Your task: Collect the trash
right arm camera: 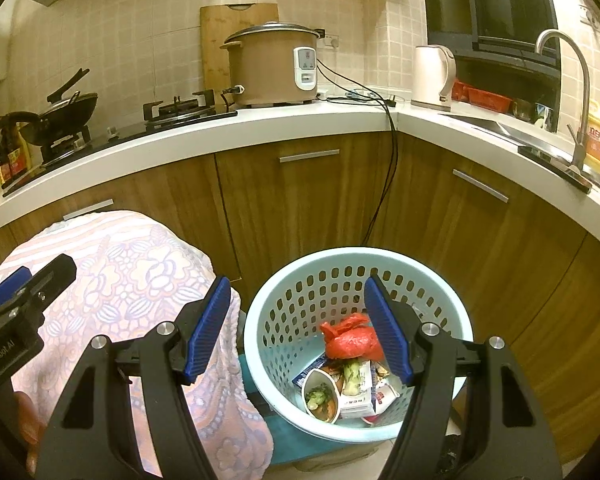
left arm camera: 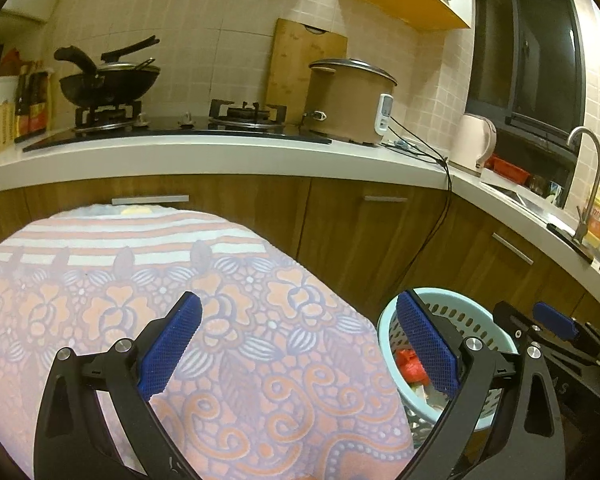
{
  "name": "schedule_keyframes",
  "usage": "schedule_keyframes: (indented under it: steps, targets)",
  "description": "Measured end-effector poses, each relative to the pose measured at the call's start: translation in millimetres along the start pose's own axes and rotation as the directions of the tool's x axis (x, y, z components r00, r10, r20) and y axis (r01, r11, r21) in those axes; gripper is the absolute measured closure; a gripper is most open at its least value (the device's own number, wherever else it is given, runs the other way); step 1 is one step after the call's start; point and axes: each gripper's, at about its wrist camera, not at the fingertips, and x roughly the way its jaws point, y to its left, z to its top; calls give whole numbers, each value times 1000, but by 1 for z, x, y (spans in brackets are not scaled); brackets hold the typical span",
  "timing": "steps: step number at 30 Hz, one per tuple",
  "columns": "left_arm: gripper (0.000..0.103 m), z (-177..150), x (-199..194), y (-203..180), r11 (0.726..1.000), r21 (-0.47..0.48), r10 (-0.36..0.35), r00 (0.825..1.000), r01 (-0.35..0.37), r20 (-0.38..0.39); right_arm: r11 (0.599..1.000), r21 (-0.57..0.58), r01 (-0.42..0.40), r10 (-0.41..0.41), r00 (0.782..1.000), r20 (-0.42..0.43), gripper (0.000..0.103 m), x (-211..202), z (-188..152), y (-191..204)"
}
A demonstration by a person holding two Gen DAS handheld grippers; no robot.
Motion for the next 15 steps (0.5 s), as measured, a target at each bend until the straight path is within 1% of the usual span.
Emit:
schedule_keyframes:
  steps: [2,4,8,10,15]
  targets:
    - [8,-1,-3,-6,999,29,25,999,-26,20,1000,0,1,-1,1000,2,38,-1,1,0]
    - [8,-3,-8,-14,996,76,51,997,-55,56,1000,-6,9,-9,1000,1,38,0,0,1]
    - [8,-5,-12,-26,988,138,65,994,-76,83,999,-22,28,-28,1000,-2,38,2,-3,4]
    - [8,-5,-11,-27,987,144,57,996,-68,73,999,-27,29,-29,1000,-1,38,2,-4,5]
    - [8,-2,-8,-17,994,97,39,998,-43,48,999,-39,35,-35,999,6,38,0,-4,10]
